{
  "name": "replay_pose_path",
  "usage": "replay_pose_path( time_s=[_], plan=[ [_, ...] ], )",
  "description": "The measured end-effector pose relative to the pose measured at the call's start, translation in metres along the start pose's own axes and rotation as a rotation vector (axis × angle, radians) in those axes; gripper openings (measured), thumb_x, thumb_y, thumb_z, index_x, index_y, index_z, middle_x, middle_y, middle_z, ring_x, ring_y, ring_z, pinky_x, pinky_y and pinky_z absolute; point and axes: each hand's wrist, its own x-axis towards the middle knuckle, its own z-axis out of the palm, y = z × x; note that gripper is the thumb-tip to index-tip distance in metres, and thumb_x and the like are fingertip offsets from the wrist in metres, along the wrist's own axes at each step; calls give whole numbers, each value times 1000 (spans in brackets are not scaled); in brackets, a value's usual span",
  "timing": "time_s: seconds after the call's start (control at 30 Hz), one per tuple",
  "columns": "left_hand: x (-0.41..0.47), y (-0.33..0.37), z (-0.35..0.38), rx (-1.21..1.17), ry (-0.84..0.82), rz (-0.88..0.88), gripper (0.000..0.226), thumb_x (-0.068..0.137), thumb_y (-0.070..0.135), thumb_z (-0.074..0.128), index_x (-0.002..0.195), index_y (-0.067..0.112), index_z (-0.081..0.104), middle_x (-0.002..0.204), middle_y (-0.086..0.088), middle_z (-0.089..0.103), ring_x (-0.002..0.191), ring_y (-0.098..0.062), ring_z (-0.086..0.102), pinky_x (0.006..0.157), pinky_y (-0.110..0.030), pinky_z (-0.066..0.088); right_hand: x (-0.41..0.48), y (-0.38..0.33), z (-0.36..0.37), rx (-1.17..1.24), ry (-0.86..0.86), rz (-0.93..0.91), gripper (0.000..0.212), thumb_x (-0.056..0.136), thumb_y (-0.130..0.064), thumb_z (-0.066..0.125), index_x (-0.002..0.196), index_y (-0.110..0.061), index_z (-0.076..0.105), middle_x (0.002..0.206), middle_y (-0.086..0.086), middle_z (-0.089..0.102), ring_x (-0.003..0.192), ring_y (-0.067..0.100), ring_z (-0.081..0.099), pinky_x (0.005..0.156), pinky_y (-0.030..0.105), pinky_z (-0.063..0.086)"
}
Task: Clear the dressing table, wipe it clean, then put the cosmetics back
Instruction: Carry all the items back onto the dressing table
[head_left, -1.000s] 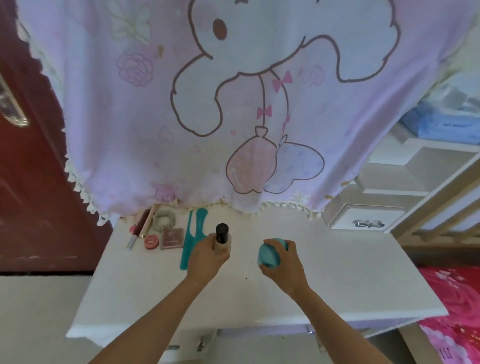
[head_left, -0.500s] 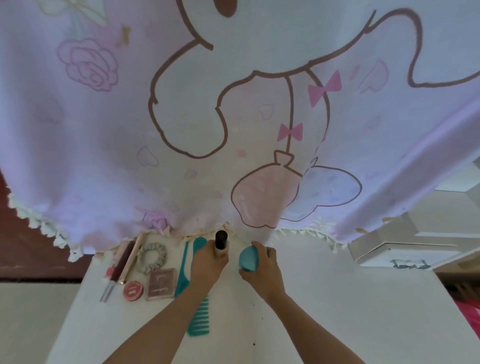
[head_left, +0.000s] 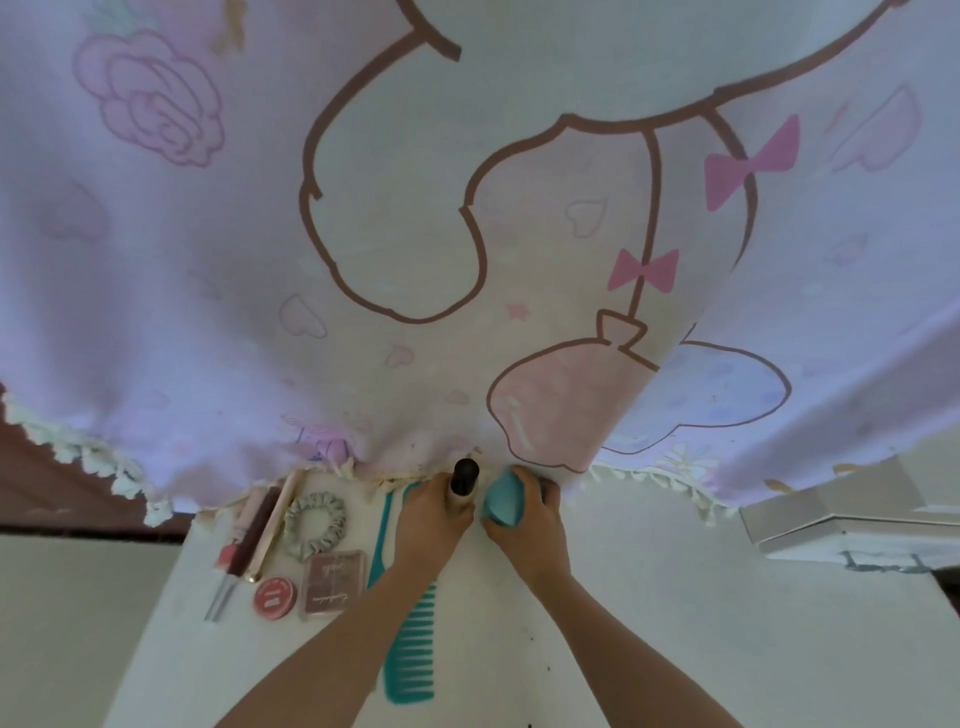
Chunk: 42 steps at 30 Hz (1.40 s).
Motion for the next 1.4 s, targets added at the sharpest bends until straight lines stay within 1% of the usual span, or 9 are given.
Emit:
replay_pose_path(
  time_s=[0.13,0.3,0.4,0.47,0.63,0.73,0.9,1.1,1.4],
  plan=[
    [2,-1,1,55,-21,2,18,80,17,61,75,2,54,82,-21,63,81,-34,57,65,-32,35,6,-3,8,11,17,2,73,75,-27,70,136,-21,32,139,7,27,121,27,44,90,33,44],
    [2,-1,2,93,-16,14,20,83,19,58,71,11,45,82,-20,62,83,-36,56,69,-36,38,10,-3,9,-7,25,6,76,76,-27,70,138,-21,27,141,8,23,123,28,40,93,35,43],
    [0,-4,-1,94,-18,39,14,81,17,61,78,5,54,85,-19,62,87,-35,55,73,-36,39,8,-6,9,0,22,-19,78,76,-25,70,140,-19,25,141,12,21,126,28,34,96,33,39],
    [-3,-7,-2,94,-20,65,19,78,14,64,90,0,59,89,-17,63,90,-32,55,76,-35,39,2,-4,9,5,43,-52,78,76,-22,71,140,-15,27,140,15,23,127,29,33,99,32,37],
    [-15,-13,-8,153,-24,76,37,81,19,63,116,8,56,109,-8,58,105,-24,49,85,-28,38,-21,10,6,-16,21,-40,73,81,-20,66,141,-17,25,145,15,18,134,28,24,107,31,30],
    [-20,-13,-13,167,-7,71,40,83,19,63,119,5,54,112,-11,58,105,-26,49,86,-28,37,-30,16,0,2,21,-35,72,84,-20,64,142,-20,22,148,12,13,137,25,20,108,28,27],
    [-39,-4,-19,165,21,60,42,85,21,61,123,5,52,113,-12,57,104,-26,51,84,-29,38,-46,20,-14,-18,22,-31,70,85,-22,61,143,-22,21,148,9,11,134,23,25,106,31,31],
    [-84,11,-18,180,47,49,42,87,26,59,125,11,49,118,-6,55,106,-21,51,87,-29,41,-84,31,-41,-82,53,-114,70,87,-26,59,143,-22,18,148,9,10,134,21,24,104,29,33],
    [-236,29,-7,148,236,48,35,90,25,55,122,11,53,123,-7,56,113,-23,50,93,-35,45,-193,83,-94,-182,130,-356,64,83,-26,65,138,-14,35,145,17,24,129,30,34,102,38,38]
  ],
)
